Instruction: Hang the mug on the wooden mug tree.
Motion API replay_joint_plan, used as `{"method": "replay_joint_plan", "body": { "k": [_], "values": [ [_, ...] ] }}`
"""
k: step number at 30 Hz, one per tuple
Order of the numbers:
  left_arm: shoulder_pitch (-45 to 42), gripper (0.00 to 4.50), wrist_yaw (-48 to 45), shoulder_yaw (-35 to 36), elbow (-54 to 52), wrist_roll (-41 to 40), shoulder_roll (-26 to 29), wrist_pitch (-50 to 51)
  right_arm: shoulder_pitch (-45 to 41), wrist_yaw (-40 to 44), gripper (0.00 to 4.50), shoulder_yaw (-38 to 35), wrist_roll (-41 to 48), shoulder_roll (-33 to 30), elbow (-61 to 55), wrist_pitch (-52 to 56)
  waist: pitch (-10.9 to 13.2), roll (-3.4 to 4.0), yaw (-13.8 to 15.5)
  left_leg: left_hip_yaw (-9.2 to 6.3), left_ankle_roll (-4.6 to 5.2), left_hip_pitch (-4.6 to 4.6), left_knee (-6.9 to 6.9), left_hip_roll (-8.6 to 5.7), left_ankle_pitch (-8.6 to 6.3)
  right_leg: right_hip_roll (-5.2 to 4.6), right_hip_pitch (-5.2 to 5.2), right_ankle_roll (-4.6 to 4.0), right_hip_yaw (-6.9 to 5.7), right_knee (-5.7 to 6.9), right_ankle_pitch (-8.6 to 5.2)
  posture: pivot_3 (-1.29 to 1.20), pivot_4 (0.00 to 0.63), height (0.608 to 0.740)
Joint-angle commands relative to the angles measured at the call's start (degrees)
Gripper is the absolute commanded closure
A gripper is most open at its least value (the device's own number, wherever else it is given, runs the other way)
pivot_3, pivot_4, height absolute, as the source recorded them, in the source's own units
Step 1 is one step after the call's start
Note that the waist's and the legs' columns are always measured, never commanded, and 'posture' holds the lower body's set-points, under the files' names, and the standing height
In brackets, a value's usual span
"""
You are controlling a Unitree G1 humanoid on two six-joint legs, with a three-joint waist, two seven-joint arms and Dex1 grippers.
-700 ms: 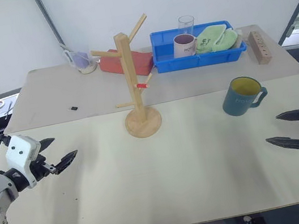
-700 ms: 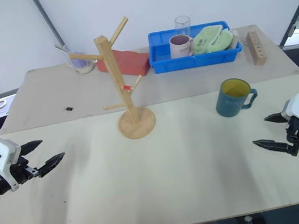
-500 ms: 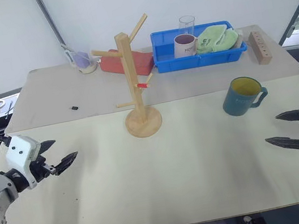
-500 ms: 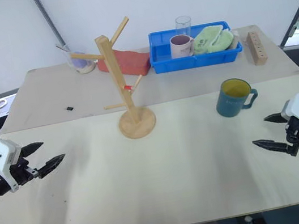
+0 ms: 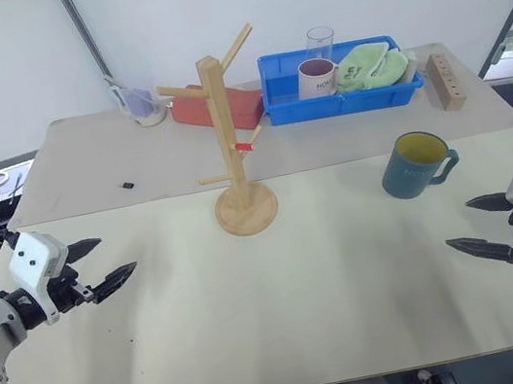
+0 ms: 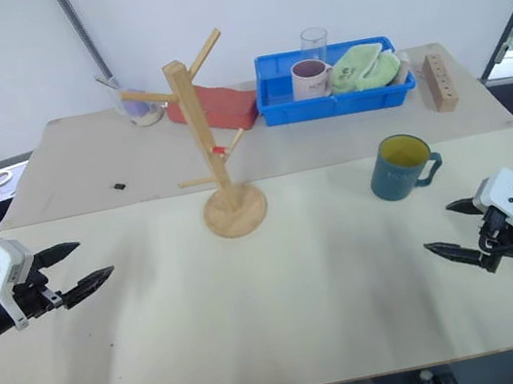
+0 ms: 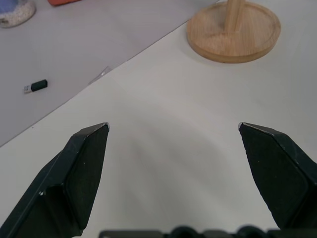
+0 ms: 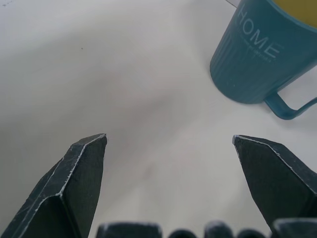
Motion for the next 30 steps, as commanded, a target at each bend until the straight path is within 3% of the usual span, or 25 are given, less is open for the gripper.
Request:
{"method": "replay_joint_plan", "body": {
  "k": [1,6,15,22,30],
  "values": [
    [-3.61,0.0,-1.76,-1.56,-5.9,-3.57,-0.16,0.18,0.13,-2.9,0.01,-3.53,0.07,1.35,-3.2,-0.09,0.0,-0.01,0.19,0.0,0.0,-0.02,0.01,0.0,0.0,0.0,0.01,0.0,0.0,0.0,0.0,0.0,0.15,0.716],
    [-12.26,0.0,-2.72,-9.62,-12.65,-7.9,-1.73,4.78,2.62,-9.1,0.01,-6.06,-0.53,6.67,-8.63,-0.41,-0.03,-0.04,0.62,0.08,0.0,-0.11,0.02,0.0,0.0,0.03,0.11,0.08,0.02,0.01,0.05,0.0,0.15,0.716],
    [-30.11,0.0,-5.63,-22.36,-14.31,-12.25,-11.41,7.09,6.42,-26.78,0.01,-7.76,-6.31,21.86,-19.7,-3.47,-0.14,0.0,-0.17,-0.15,0.04,-0.13,0.26,0.02,0.03,0.4,0.24,0.49,0.26,0.07,0.28,0.0,0.15,0.716],
    [-35.08,0.0,-10.48,-31.52,-10.65,-7.93,-17.57,2.66,0.86,-38.89,0.01,-5.3,-9.25,31.42,-14.57,-1.91,-0.26,0.18,-0.54,-0.2,0.23,-0.07,0.34,0.0,0.15,0.45,0.28,0.51,0.34,0.07,0.3,0.0,0.15,0.716],
    [-35.94,0.0,-11.61,-37.38,-6.97,-1.58,-22.47,-3.25,-6.75,-43.61,0.01,-4.62,-9.31,33.44,-1.97,-4.45,-0.3,0.25,-0.15,-0.19,0.59,-0.17,0.4,-0.04,0.38,0.44,0.33,0.51,0.37,0.06,0.3,0.0,0.15,0.716]
  ]
}}
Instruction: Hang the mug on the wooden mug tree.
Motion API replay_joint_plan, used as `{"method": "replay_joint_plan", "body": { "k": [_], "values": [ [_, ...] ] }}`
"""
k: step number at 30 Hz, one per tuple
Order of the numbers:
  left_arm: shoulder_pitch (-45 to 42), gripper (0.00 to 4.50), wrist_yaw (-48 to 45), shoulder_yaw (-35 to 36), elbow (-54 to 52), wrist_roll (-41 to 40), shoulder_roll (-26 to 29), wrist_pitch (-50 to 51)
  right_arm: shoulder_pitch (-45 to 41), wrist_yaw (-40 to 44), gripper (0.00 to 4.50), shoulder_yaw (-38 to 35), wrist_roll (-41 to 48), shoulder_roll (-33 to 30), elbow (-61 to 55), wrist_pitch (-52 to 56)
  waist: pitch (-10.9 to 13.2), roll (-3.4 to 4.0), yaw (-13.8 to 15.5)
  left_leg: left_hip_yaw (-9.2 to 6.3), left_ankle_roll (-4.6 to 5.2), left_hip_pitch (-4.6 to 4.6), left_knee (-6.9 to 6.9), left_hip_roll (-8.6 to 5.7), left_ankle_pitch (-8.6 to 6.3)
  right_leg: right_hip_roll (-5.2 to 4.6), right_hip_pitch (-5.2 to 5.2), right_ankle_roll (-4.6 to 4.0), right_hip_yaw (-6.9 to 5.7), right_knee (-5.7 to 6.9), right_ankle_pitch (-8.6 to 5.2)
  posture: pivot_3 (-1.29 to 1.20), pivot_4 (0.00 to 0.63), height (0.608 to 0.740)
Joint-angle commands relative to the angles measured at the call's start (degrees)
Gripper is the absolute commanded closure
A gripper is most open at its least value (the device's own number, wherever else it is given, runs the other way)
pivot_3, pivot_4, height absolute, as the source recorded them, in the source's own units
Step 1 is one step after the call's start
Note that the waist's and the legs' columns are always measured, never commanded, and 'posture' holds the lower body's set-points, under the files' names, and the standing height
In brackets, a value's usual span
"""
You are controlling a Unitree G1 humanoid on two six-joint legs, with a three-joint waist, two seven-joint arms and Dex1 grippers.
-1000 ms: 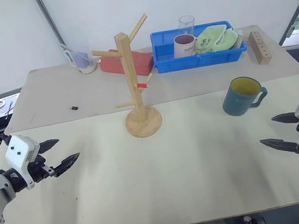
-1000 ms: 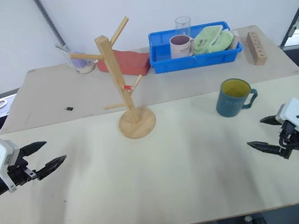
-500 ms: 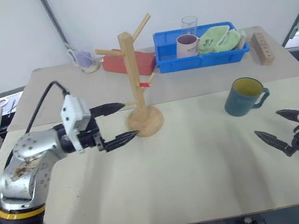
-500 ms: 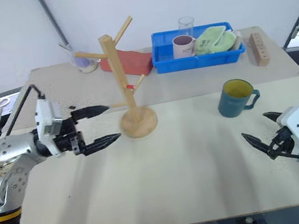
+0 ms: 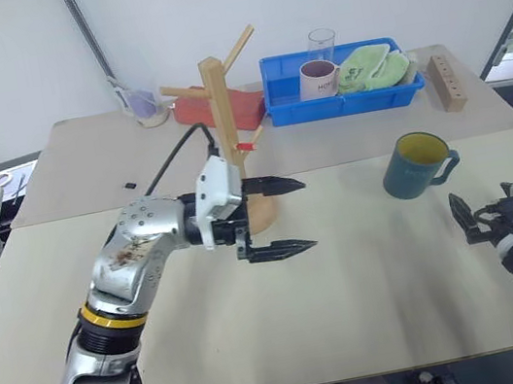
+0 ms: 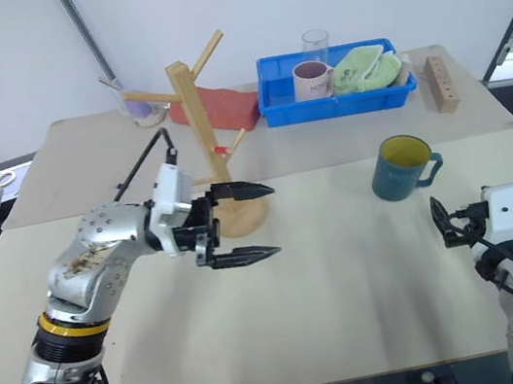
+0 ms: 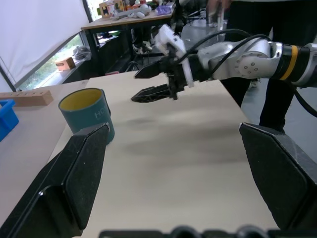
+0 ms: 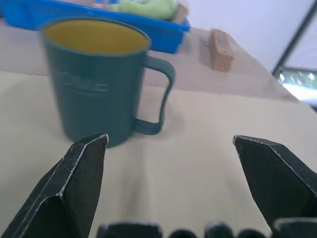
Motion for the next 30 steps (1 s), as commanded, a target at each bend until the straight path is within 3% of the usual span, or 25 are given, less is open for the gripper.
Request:
{"method": "replay_joint_plan", "body": {
  "k": [1,8,30],
  "values": [
    [-0.48,0.0,-0.91,-1.15,0.33,1.81,-0.83,-2.81,-2.67,-1.5,0.01,-0.38,-0.32,-0.5,3.81,-2.88,-0.01,0.01,0.01,0.0,0.02,0.0,0.0,0.0,0.01,0.0,0.02,0.0,0.0,0.0,0.0,0.0,0.15,0.716],
    [0.63,0.0,-1.0,-1.96,1.04,2.96,-2.33,-4.19,-6.49,-4.71,0.01,0.92,-1.75,-0.43,7.8,-3.65,-0.05,0.09,-0.12,-0.05,0.07,0.01,-0.01,0.0,0.04,0.08,0.06,0.09,0.04,0.05,0.05,0.0,0.15,0.716],
    [0.76,0.0,-0.42,-2.61,-0.3,3.73,-3.74,-2.74,-16.89,-3.53,0.01,4.0,-0.86,-2.91,16.75,-4.23,-0.06,0.11,-0.37,-0.52,0.08,0.05,0.02,-0.01,0.05,0.38,0.56,0.04,0.04,0.0,0.02,0.0,0.15,0.716]
  ]
}}
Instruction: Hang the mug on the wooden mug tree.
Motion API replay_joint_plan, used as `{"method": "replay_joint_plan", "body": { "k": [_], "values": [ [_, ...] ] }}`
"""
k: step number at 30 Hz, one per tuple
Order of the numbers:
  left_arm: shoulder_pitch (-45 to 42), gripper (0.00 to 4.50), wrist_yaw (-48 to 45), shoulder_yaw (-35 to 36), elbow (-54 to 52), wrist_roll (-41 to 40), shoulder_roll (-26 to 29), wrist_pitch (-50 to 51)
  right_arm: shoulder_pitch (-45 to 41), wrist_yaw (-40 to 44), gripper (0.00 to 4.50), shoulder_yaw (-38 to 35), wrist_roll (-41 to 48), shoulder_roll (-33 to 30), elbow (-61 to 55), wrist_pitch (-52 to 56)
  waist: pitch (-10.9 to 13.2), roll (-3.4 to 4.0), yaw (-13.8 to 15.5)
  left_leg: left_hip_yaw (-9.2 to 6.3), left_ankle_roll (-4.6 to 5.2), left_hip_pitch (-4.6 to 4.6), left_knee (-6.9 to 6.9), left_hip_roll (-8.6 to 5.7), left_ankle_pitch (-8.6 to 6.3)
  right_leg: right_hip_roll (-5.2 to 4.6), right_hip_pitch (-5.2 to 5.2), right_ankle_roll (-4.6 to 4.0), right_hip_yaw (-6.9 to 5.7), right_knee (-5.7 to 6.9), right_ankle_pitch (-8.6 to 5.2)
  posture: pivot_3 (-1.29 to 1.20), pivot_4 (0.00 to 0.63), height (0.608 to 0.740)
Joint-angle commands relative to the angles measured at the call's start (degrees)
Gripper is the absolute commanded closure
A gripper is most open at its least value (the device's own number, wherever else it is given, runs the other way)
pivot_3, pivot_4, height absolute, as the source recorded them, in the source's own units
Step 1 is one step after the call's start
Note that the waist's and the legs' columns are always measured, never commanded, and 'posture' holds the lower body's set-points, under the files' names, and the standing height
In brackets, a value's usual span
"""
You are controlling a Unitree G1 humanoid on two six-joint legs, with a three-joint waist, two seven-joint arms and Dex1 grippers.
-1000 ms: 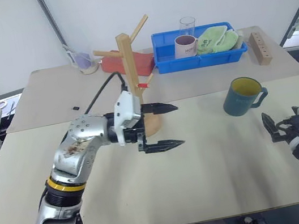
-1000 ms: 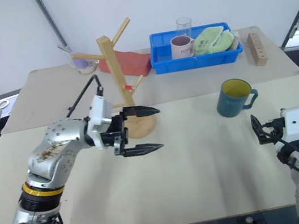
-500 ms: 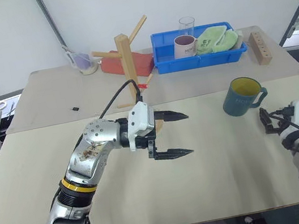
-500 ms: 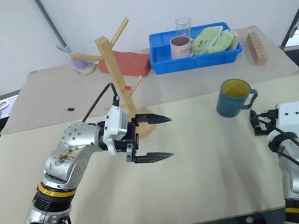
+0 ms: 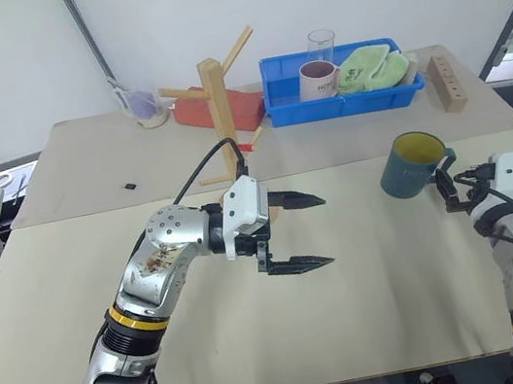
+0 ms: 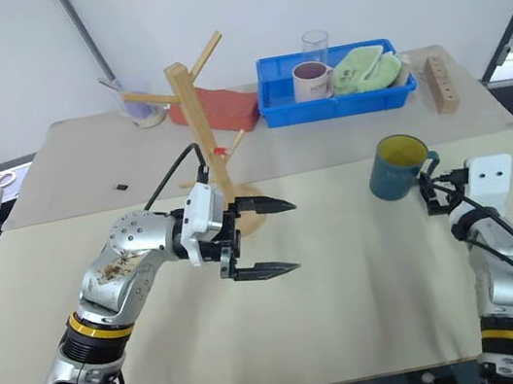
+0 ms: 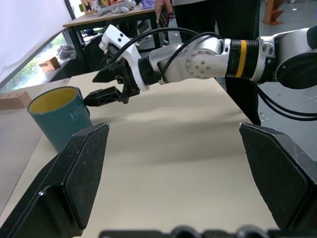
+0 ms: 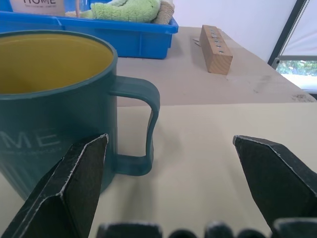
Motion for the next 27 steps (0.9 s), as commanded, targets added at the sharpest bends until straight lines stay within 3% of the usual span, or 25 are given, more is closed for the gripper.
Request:
{"method": "replay_joint_plan", "body": {
  "k": [1,18,27],
  "values": [
    [-0.87,0.0,0.4,0.21,-2.1,-0.45,-0.23,0.21,-1.66,0.5,0.01,0.15,0.12,-1.29,1.05,-2.19,0.0,0.0,-0.04,-0.04,0.0,0.0,0.0,0.0,0.0,0.03,0.01,0.0,0.0,0.0,0.0,0.0,0.15,0.716],
    [-2.81,0.0,0.74,0.5,-2.3,-0.57,-0.33,1.93,-9.8,4.45,0.01,0.3,2.09,-2.62,17.98,-9.27,0.01,0.01,-0.94,-0.17,0.02,-0.01,0.0,0.0,0.01,0.16,0.09,0.06,0.03,-0.01,0.03,0.0,0.15,0.716],
    [-3.1,0.0,1.51,0.71,-2.65,-0.43,-0.13,2.46,-12.62,7.53,2.86,1.13,2.87,-2.81,22.85,-10.75,0.01,0.02,-1.19,-0.26,0.04,0.0,0.0,0.01,0.02,0.24,0.08,0.15,0.07,-0.01,0.09,0.0,0.15,0.716]
  ]
}}
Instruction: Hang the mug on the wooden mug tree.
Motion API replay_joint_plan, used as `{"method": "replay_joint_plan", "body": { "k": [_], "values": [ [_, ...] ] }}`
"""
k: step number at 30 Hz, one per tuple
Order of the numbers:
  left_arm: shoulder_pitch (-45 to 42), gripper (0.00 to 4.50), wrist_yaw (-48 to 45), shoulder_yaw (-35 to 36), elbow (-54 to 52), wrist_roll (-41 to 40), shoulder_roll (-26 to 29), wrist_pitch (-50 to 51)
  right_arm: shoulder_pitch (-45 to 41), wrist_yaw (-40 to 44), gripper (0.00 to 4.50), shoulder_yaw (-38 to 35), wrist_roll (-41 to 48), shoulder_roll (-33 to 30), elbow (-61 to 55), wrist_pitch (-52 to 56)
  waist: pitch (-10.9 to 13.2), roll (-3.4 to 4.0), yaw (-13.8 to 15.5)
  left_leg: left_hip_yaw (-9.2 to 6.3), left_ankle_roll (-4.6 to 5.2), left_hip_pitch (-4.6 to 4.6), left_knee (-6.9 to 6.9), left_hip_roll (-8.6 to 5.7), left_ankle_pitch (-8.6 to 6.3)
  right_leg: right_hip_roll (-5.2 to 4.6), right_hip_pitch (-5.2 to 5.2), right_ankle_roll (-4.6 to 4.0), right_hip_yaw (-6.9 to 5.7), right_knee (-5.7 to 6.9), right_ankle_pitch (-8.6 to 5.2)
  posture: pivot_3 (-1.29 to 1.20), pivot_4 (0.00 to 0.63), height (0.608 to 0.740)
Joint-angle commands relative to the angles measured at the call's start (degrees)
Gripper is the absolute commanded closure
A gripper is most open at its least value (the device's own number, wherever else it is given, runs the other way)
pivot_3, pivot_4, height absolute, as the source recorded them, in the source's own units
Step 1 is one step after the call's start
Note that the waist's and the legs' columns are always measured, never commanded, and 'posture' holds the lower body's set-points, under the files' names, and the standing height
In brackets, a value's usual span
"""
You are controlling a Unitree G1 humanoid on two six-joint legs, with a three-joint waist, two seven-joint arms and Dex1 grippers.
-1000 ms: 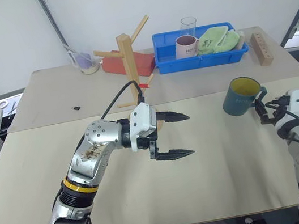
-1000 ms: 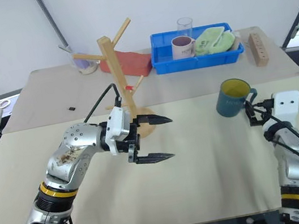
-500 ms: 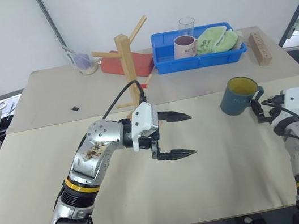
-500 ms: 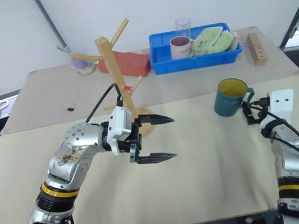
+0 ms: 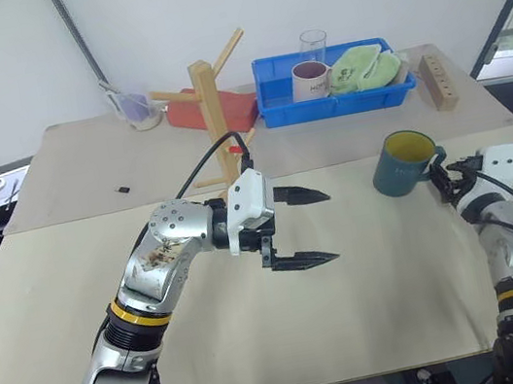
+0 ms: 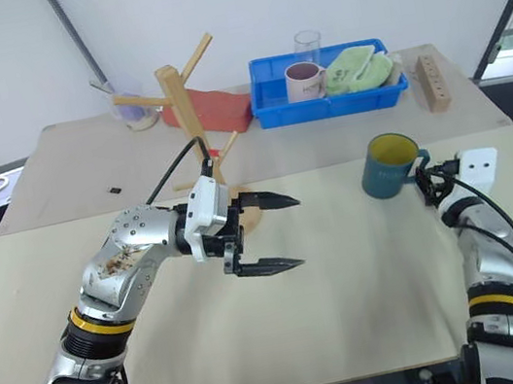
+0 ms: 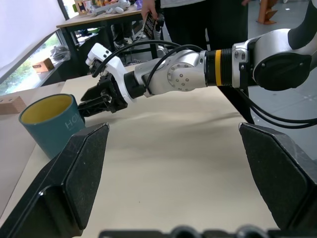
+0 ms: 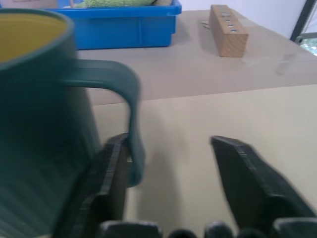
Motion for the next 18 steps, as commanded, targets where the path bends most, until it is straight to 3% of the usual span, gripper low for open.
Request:
{"method": "replay_joint_plan", "body": {
  "k": [1,3,5,12,18],
  "values": [
    [-1.34,0.0,0.52,1.01,-2.03,-0.37,0.19,-0.02,-1.46,1.26,3.2,-0.01,1.1,-0.84,0.18,-2.39,0.0,0.0,0.06,-0.01,0.0,0.0,0.0,0.0,0.0,0.0,0.0,0.0,0.0,0.0,0.0,0.0,0.15,0.716],
    [-1.36,0.0,0.64,1.13,-1.94,-0.32,0.24,-0.1,-1.76,1.76,3.98,0.08,1.09,-0.75,0.58,-2.67,0.0,0.0,0.08,0.0,0.0,-0.01,0.0,0.0,0.0,0.0,0.01,0.0,0.01,-0.01,0.0,0.0,0.15,0.716],
    [-1.35,0.0,0.94,1.24,-1.91,-0.25,0.2,-0.08,-1.96,2.08,4.44,0.17,1.08,-0.77,0.88,-2.94,0.0,0.0,0.08,0.0,0.0,-0.01,0.0,0.0,0.0,0.0,0.01,0.0,0.02,-0.01,0.0,0.0,0.15,0.716],
    [0.04,0.0,2.37,2.44,-3.58,-1.15,1.4,1.43,0.07,4.26,4.44,0.7,1.45,-1.53,-5.14,-2.27,0.02,0.04,0.06,-0.01,0.0,-0.02,-0.01,0.0,0.0,0.02,0.0,0.0,0.04,-0.01,0.0,0.0,0.15,0.716],
    [4.88,0.0,4.22,7.93,-8.02,-5.7,5.39,6.58,6.31,8.29,4.44,6.11,-2.14,-7.09,-25.26,0.48,0.03,0.24,-0.06,-0.03,0.0,-0.02,-0.02,0.03,0.0,0.09,-0.05,0.17,0.1,0.0,0.06,0.0,0.15,0.716]
  ]
}}
